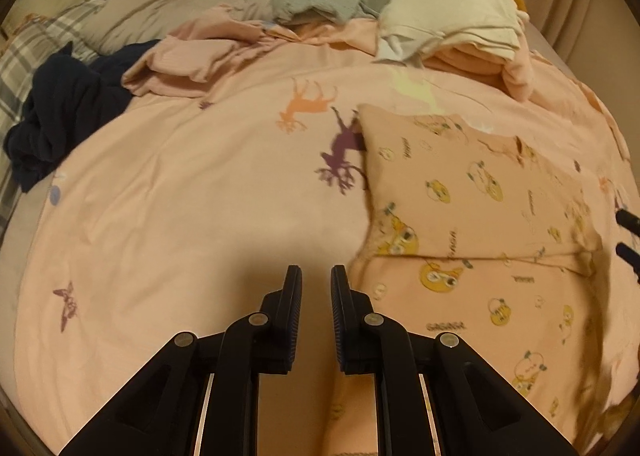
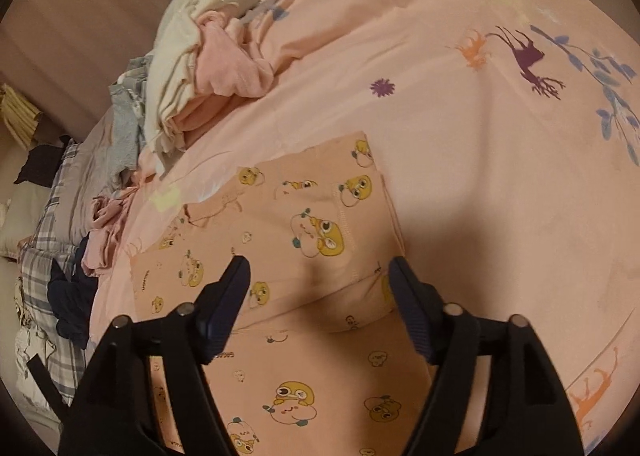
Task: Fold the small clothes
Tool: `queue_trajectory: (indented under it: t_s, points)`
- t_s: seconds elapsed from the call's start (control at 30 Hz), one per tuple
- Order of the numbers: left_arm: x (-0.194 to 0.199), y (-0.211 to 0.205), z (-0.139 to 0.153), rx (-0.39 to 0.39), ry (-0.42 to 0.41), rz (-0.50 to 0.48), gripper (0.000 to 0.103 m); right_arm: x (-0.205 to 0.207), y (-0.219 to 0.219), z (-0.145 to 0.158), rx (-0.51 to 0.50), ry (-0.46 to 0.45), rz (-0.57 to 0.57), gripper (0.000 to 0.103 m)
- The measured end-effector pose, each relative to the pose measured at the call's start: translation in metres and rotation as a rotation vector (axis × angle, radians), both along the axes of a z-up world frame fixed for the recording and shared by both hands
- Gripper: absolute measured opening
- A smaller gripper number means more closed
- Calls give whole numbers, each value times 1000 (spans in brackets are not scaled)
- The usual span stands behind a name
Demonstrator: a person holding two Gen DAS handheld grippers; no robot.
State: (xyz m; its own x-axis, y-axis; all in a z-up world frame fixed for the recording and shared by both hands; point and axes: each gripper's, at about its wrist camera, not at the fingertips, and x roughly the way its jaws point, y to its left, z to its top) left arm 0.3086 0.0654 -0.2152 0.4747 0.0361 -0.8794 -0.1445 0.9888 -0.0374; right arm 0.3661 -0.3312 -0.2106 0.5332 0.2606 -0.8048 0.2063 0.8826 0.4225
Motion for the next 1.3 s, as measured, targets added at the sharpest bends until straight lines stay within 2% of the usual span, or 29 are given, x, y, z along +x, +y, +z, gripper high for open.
queue_trajectory:
  t_s: [0.1,0.17,0.27,0.37,0.47,0.53,0.6,0.67,0.7,0.77,0.83,0.87,1.0,1.1,1.13,1.17,1.2,1.23,1.27,1.3]
  points:
    - [3,-2,0,-11,-2,2,12,1,2,4,-2,-10,10,74]
    - [6,-4,3,-53,-26,-15,12,1,2,6,1,-14,21,76]
    - [15,-7,15,-235,-81,-80,12,1,4,9,15,-15,56,79]
    - [35,-14,21,-326,-125,-83,13,5,11,14,-17,-39,92,82]
    - [64,-29,16,-317,-138,-98,13,16,23,17,-72,-81,116,82]
    - [81,-41,2,-276,-94,-98,13,28,33,15,-126,-104,160,80]
    - [91,-48,-18,-230,-24,-94,13,40,42,4,-209,-94,191,72]
    - [91,-50,-39,-193,16,-90,13,48,45,-17,-232,-24,204,62]
    - [88,-48,-48,-169,15,-78,13,50,44,-32,-217,20,222,56]
    - [80,-43,-50,-178,-27,-74,13,49,40,-55,-196,82,240,45]
    - [74,-37,-49,-204,-14,-68,13,38,34,-58,-187,13,228,40]
    - [70,-35,-46,-203,-4,-77,13,31,31,-57,-173,-11,224,40]
    - [52,-38,-32,-169,7,-95,13,18,27,-46,-152,-5,235,43]
    - [36,-39,-17,-167,12,-87,14,8,28,-32,-156,18,207,52]
    - [31,-40,-13,-163,12,-97,19,2,29,-28,-159,16,206,55]
    - [27,-41,-9,-161,12,-107,30,-4,30,-24,-167,13,211,56]
    - [18,-39,-2,-164,11,-117,36,-11,30,-20,-174,12,220,58]
    - [12,-37,3,-180,7,-120,45,-19,30,-15,-178,11,232,65]
    - [7,-34,7,-204,4,-120,48,-25,29,-12,-176,8,238,71]
    - [-4,-29,13,-268,3,-120,48,-34,28,-7,-174,-3,243,73]
